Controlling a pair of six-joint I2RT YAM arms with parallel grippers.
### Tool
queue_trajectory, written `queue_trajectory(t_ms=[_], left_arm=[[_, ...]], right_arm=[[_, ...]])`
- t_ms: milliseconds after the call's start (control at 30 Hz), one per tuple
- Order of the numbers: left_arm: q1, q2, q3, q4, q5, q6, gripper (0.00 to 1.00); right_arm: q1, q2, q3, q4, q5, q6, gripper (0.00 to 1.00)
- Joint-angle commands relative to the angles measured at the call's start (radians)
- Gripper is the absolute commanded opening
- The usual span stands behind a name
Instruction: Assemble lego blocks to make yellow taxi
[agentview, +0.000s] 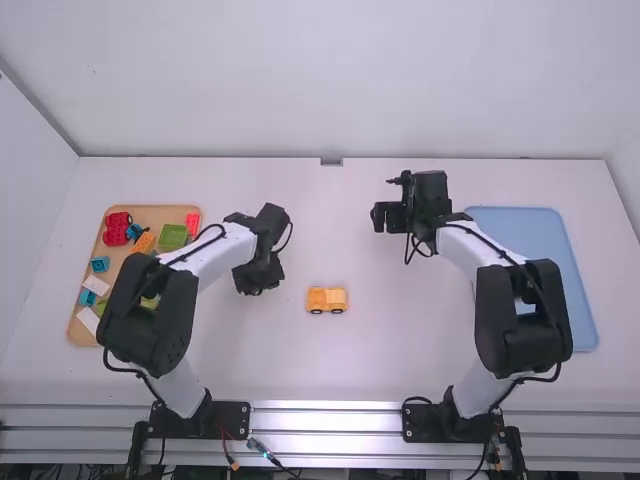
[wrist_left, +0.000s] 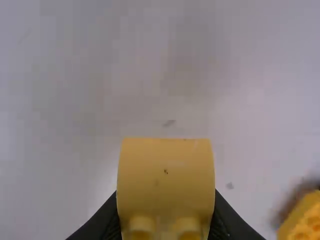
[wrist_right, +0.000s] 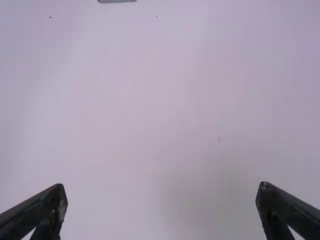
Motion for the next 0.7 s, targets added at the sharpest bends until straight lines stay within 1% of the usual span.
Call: queue_trajectory(t_ms=[0,67,100,167,267,300,367,433,467,500,667], left_arm=[[0.007,-0.003,0.039,-0.100,-0.027,-0.553,0.02],[0.005,-0.003,0.048,-0.161,-0.018,-0.697,0.02],[-0.004,-0.003,0.048,-0.156,-0.010,-0.769,0.02],[-0.003,-0.003,0.045,-0.114,0.016,-0.795,0.02],[-0.001,-0.003,0.039,-0.036,0.103,-0.800,0.02],[-0.009,-0.003,0.026,0.013,0.154,-0.807,0.02],[-0.011,-0.003,0.008,0.048,0.176,-0.878,0.02],[-0.010,-0.003,-0.024,0.048,0.192,-1.072,0.02],[-0.010,-0.003,-0.029,0.045,0.194,-1.098,0.02],[-0.011,-0.003,-0.042,0.034,0.208,-1.176,0.02],[-0.010,-0.003,-0.066,0.061,0.233,-1.196,0.02]], right_arm=[[0.002,-0.015,0.029,-0.003,0.002,0.003,0.99],[0.002,-0.015,0.029,-0.002,0.002,0.010,0.99],[0.004,-0.015,0.029,0.000,0.002,0.010,0.99],[0.010,-0.015,0.029,0.000,0.002,0.010,0.99],[0.010,-0.015,0.029,-0.001,0.002,0.010,0.99],[0.010,-0.015,0.029,-0.006,0.002,0.010,0.99],[0.010,-0.015,0.029,-0.011,0.002,0.010,0.99],[0.010,-0.015,0.029,-0.021,0.002,0.010,0.99],[0.010,-0.015,0.029,-0.023,0.002,0.010,0.99],[0.010,-0.015,0.029,-0.026,0.002,0.009,0.99],[0.010,-0.015,0.029,-0.025,0.002,0.010,0.99]])
